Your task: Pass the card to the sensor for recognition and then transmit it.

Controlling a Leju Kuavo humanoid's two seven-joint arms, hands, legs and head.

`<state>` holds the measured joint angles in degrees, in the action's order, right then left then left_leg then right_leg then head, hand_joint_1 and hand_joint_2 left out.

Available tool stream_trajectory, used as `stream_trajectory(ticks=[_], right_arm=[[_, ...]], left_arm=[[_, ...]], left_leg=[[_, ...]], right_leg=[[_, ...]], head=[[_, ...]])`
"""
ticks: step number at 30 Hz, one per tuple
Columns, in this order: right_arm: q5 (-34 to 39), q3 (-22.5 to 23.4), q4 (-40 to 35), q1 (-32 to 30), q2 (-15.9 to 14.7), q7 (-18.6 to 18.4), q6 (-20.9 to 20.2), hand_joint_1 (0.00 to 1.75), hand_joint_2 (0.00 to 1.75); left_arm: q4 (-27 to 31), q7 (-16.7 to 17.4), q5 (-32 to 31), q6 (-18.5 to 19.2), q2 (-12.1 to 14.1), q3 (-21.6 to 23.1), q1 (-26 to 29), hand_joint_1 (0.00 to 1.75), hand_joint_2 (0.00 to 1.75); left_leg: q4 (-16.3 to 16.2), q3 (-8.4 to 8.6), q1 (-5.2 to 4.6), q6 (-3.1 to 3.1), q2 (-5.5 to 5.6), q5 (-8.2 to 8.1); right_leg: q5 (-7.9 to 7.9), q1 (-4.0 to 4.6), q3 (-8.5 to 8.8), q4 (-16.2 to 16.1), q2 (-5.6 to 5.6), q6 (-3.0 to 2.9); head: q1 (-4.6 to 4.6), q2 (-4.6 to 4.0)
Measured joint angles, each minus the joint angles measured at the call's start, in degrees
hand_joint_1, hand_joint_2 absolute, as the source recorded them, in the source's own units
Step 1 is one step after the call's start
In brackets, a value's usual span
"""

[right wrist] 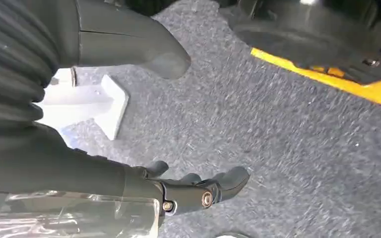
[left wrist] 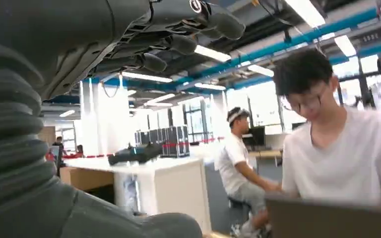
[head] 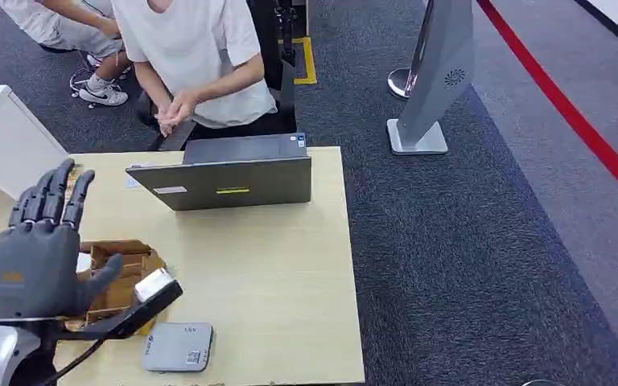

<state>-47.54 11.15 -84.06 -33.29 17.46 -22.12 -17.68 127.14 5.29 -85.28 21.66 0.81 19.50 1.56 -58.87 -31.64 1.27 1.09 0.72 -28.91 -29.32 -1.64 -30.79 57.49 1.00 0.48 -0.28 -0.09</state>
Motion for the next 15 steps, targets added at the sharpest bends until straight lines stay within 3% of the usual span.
stream_trajectory(ticks=[8,15], right_arm=[[0.87,2.03,0.61,1.32,0.0,-1.75,1.11,0.0,1.75],[-0.85,3.36,1.09,2.12,0.0,-1.55,0.26,0.0,1.75]], left_arm=[[0.09,7.13,5.47,-2.07,5.33,-0.04,18.44,0.0,1.75],[0.04,8.13,6.64,-1.14,5.51,-2.22,24.76,0.0,1.75]], left_leg=[[0.02,-0.08,0.0,-0.02,0.0,-0.04],[0.02,-0.09,-0.01,-0.07,0.05,-0.06]], right_leg=[[-0.06,0.0,-0.16,-0.01,-0.03,-0.02],[-0.07,-0.01,-0.12,-0.02,-0.09,0.02]], head=[[0.0,0.0],[0.02,0.0]])
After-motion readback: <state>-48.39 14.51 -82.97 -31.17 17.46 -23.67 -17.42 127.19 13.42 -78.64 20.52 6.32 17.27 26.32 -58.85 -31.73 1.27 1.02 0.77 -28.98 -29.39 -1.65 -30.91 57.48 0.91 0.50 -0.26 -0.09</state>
